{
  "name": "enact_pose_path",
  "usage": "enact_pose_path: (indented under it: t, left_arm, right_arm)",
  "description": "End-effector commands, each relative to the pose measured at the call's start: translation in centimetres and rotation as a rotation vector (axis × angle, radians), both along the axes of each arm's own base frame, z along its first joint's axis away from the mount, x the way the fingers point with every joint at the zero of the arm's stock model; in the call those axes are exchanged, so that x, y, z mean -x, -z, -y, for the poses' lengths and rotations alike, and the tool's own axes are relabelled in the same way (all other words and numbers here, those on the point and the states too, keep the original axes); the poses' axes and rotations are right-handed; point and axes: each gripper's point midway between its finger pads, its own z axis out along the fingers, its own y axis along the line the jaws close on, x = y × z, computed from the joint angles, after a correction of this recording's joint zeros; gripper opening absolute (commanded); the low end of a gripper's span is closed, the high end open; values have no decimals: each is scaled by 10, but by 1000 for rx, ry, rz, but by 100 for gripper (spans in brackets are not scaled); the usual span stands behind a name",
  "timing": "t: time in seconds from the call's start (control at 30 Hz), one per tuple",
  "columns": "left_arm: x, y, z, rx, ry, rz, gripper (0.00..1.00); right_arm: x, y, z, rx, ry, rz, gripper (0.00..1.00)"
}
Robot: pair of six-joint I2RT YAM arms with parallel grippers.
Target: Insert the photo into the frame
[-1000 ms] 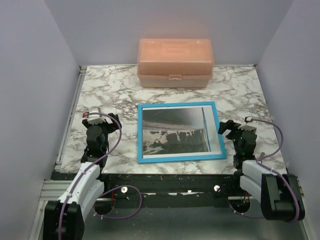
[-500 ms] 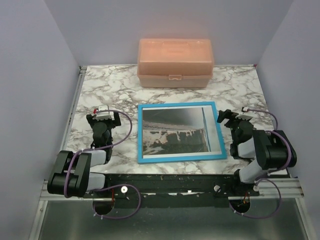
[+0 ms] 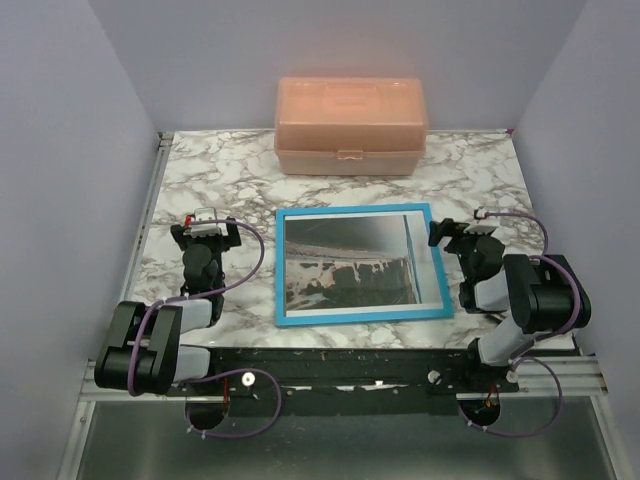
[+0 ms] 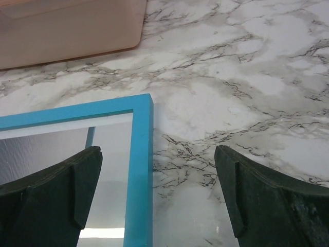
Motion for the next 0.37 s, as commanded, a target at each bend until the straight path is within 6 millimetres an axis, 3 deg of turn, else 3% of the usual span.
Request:
enact_pose_path:
  t: [0.0,0.33]
  left_arm:
    - [-4,-17,0,4,9,60,99]
    - [-6,-17,2,1,18,53,99]
  right_arm:
    - [-5,-9,-4,24,-30,39,100]
    - [-5,-8,-4,24,-28,37,100]
